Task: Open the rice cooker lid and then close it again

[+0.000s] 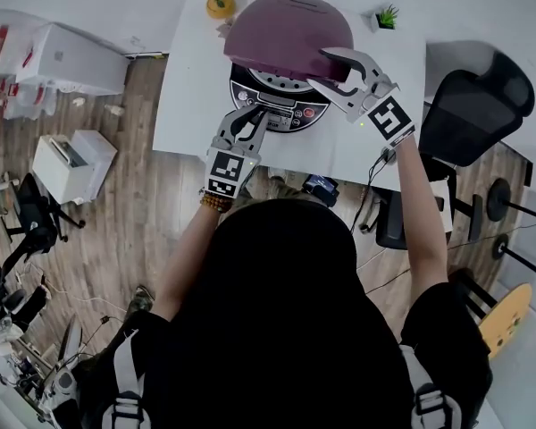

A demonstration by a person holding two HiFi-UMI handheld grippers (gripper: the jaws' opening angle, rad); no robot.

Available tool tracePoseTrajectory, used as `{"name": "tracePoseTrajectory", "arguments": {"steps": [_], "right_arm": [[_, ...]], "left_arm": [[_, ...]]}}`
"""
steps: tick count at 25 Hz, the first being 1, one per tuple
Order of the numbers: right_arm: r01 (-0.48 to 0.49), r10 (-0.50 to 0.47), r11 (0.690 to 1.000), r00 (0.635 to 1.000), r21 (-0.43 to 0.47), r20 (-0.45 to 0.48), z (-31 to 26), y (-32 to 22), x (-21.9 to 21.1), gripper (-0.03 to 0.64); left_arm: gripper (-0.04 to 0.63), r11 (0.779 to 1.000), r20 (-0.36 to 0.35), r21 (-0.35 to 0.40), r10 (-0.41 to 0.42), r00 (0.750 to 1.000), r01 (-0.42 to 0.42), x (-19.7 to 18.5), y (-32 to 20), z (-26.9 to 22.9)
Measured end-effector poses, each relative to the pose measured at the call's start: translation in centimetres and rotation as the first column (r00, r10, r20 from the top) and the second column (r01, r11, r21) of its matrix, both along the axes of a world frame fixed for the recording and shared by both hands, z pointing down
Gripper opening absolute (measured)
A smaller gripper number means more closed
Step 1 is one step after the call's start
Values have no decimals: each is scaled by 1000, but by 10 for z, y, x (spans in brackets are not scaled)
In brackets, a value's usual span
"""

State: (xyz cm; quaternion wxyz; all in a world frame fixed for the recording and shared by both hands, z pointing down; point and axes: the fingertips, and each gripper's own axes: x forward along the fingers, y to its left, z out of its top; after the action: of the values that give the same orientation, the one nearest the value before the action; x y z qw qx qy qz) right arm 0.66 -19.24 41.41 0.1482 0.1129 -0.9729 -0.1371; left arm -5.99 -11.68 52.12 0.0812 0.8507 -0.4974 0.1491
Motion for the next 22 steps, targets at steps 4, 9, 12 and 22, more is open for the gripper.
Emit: {"name": "tracePoseTrajectory", "arguments": {"steps": [4,9,12,22], "right_arm": [[-1,1,1000,1000,-8,-11,1,0,-1,209],[3,-9,995,997,-96,-71,14,5,-3,207],[2,-13,993,996,-117,-91,20,6,-4,209],[15,-48,980,985,-199,-165,41,11,-4,210]], "left_arm": [[26,1000,-12,0,1,1000,-1,0,0,-2],[26,1000,-16,4,-4,1000,4,0,1,-2],[26,1000,-14,5,-4,1000,4,0,0,-1],[26,1000,-14,10,-12,1000,12,-2,-1,-2]]}}
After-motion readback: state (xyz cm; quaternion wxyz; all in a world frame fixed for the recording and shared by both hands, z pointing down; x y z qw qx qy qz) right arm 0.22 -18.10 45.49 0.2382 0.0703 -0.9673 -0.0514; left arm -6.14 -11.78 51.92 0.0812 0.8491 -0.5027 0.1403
